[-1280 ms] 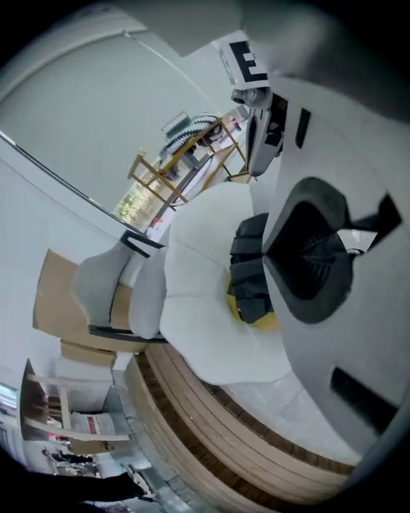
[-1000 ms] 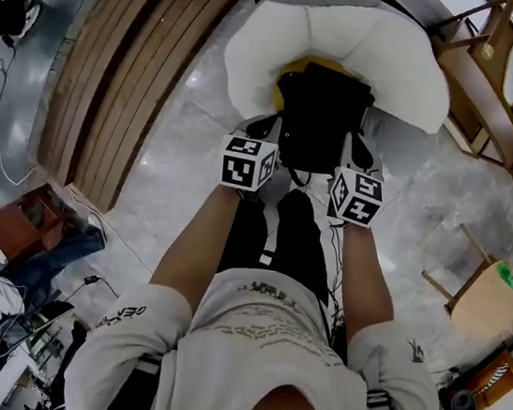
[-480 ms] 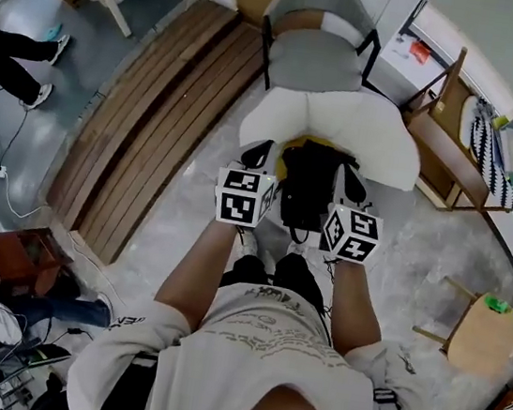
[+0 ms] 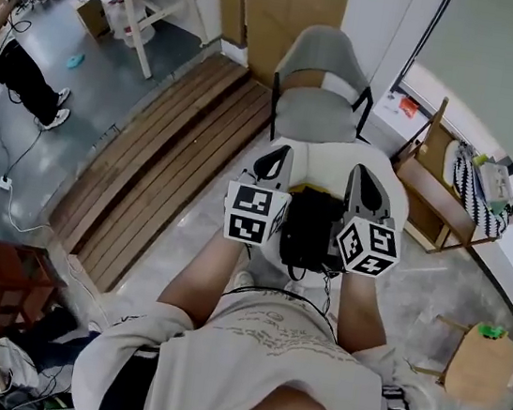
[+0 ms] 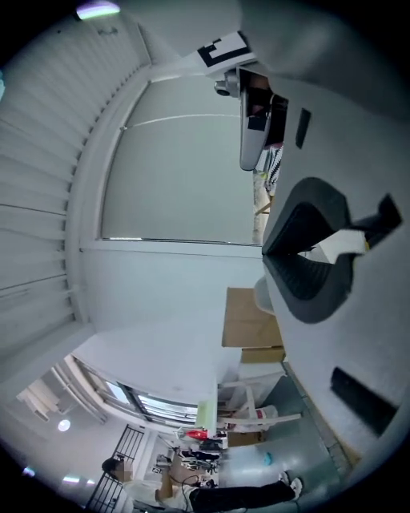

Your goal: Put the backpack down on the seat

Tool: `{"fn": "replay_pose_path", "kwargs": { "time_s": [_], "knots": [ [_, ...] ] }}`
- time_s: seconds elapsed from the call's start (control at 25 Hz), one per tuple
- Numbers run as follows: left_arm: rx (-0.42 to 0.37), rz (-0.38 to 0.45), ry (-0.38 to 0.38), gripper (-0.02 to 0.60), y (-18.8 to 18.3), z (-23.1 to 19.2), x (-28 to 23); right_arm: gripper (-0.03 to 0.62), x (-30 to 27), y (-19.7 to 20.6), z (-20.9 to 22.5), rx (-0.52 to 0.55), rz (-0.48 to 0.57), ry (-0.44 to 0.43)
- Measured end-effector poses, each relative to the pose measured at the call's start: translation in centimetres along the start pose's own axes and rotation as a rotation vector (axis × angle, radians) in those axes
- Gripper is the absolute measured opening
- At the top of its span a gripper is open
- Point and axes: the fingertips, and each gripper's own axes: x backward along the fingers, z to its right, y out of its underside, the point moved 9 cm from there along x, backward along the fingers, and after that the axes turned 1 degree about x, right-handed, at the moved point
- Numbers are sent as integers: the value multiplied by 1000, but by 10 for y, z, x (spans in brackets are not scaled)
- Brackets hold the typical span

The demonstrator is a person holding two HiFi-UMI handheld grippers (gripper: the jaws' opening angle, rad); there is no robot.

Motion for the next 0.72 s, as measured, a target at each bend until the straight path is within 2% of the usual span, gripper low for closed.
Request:
{"fn": "replay_pose_path", "kwargs": {
  "time_s": [0.16, 0.32, 0.72],
  "knots": [
    [-12, 43, -8, 21, -14, 4, 9, 26, 7, -9, -9, 56, 21, 4],
    [-18, 78, -11, 21, -27, 6, 8, 26, 10, -14, -6, 65, 31, 21],
    [-24, 73, 12, 21, -33, 14, -1, 26, 14, -21, 5, 56, 35, 36]
  ]
}}
